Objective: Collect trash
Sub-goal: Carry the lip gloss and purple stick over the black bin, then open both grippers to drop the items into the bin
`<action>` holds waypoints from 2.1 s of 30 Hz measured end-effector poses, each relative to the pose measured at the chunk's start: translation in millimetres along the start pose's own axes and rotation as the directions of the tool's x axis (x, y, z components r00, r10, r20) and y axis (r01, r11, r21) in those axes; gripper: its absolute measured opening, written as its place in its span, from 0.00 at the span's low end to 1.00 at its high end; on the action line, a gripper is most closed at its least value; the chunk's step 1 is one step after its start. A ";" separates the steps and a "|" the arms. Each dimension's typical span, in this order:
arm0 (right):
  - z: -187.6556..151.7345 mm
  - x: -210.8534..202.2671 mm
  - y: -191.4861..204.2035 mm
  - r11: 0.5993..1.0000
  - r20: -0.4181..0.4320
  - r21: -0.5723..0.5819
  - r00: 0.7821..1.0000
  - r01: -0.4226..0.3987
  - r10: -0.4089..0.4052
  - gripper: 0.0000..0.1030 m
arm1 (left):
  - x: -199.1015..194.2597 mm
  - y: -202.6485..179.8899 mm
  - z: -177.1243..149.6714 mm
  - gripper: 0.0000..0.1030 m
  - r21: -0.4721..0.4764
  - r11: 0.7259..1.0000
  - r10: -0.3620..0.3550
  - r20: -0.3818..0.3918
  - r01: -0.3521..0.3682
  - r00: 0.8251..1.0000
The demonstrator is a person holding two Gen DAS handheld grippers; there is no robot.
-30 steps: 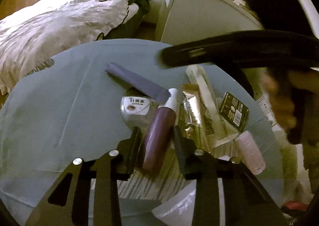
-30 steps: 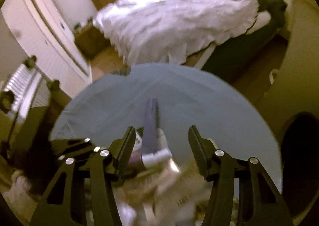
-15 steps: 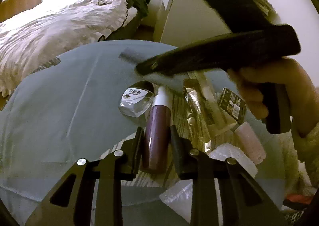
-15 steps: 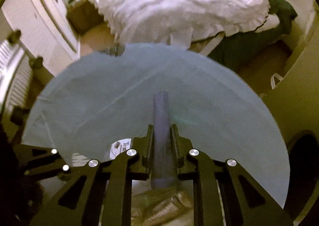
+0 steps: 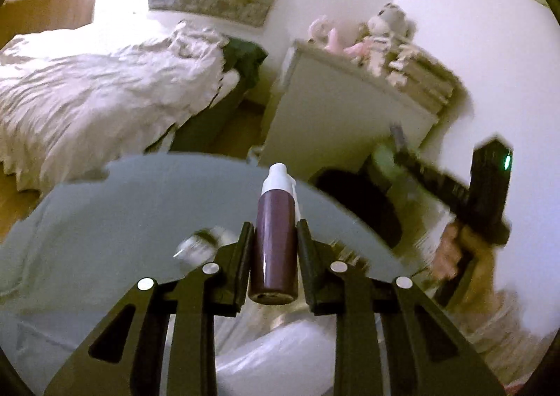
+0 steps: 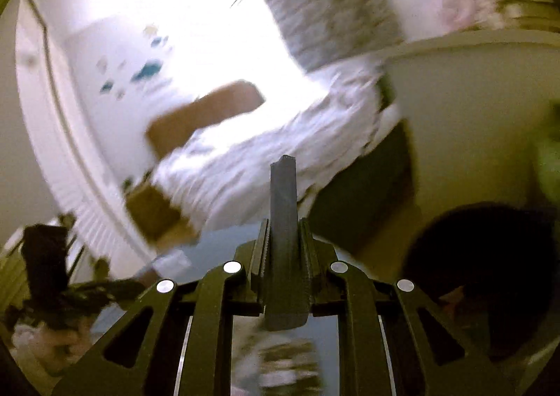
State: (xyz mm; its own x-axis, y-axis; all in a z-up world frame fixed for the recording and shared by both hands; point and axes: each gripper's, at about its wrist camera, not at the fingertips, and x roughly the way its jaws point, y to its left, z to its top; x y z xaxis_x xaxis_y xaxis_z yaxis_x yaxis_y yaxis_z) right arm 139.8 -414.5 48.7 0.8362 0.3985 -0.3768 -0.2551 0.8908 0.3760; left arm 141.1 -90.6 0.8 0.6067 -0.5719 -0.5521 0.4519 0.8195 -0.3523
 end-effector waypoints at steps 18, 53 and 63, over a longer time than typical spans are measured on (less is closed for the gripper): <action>-9.8 -46.2 -159.4 0.948 0.101 0.203 0.958 0.246 -0.270 0.16 | 161.8 -143.1 55.2 0.24 0.096 0.975 -0.192 -0.089 0.201 0.977; -28.5 1.0 -197.3 0.921 -0.074 0.257 0.956 0.292 -0.282 0.59 | 259.8 -149.7 48.1 0.27 0.066 0.988 -0.121 -0.246 0.141 0.962; -35.0 2.2 -205.9 0.905 -0.059 0.343 0.967 0.251 -0.246 0.66 | 186.0 -134.5 49.4 0.60 0.046 0.993 -0.095 -0.180 0.105 0.979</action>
State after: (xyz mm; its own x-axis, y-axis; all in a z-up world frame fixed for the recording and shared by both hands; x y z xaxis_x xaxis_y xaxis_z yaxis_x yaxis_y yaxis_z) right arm 177.2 -589.4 -59.2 0.8430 0.1792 -0.5072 0.1459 0.8313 0.5364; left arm 225.5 -309.0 -17.2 0.4337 -0.6314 -0.6429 0.5427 0.7526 -0.3729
